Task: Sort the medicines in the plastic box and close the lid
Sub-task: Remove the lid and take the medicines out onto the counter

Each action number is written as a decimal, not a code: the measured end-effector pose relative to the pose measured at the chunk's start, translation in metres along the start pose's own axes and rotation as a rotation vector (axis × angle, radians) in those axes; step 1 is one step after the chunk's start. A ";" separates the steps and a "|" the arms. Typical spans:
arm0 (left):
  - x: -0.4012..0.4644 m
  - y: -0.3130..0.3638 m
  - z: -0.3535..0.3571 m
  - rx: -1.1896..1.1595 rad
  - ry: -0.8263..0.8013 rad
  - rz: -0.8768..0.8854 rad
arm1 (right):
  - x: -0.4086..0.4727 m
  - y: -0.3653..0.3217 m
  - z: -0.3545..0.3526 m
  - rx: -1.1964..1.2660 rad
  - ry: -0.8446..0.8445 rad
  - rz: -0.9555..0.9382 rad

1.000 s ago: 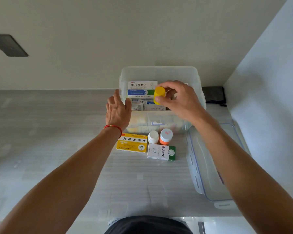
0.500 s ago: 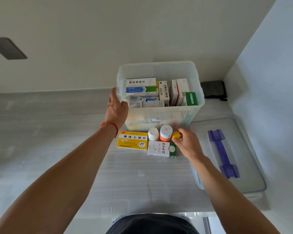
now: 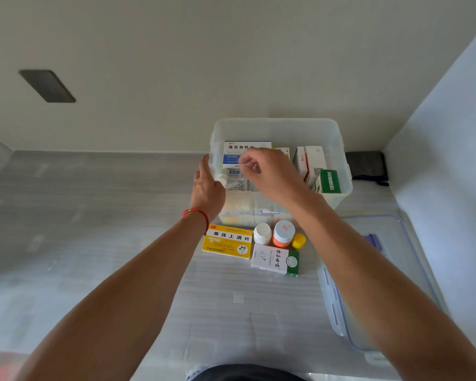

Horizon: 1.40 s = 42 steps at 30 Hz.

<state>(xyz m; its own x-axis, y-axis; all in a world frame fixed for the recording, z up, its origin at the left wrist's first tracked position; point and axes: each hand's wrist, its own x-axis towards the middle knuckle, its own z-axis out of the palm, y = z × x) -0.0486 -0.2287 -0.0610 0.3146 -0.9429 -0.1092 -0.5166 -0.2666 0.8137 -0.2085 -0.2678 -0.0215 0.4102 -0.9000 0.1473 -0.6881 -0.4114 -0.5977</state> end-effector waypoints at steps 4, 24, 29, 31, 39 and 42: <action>0.001 0.003 -0.003 0.091 -0.019 -0.022 | 0.059 0.004 0.045 -0.048 -0.469 0.167; 0.002 0.004 -0.006 0.083 -0.018 -0.013 | -0.016 0.012 -0.033 0.179 0.023 -0.023; 0.002 0.002 -0.005 0.042 -0.028 -0.006 | -0.106 0.030 -0.049 0.408 0.112 0.118; 0.000 0.002 -0.005 0.031 -0.022 -0.013 | -0.141 0.050 -0.033 0.438 0.165 0.271; -0.002 0.002 -0.003 0.018 -0.009 -0.007 | -0.189 0.104 0.048 0.187 0.236 0.680; -0.004 0.002 -0.004 0.017 -0.023 -0.001 | -0.189 0.109 0.068 0.078 0.170 0.652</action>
<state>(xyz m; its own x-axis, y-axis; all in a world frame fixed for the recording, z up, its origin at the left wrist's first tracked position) -0.0472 -0.2247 -0.0567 0.2966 -0.9470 -0.1235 -0.5299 -0.2708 0.8036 -0.3202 -0.1326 -0.1681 -0.1783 -0.9732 -0.1453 -0.7148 0.2296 -0.6606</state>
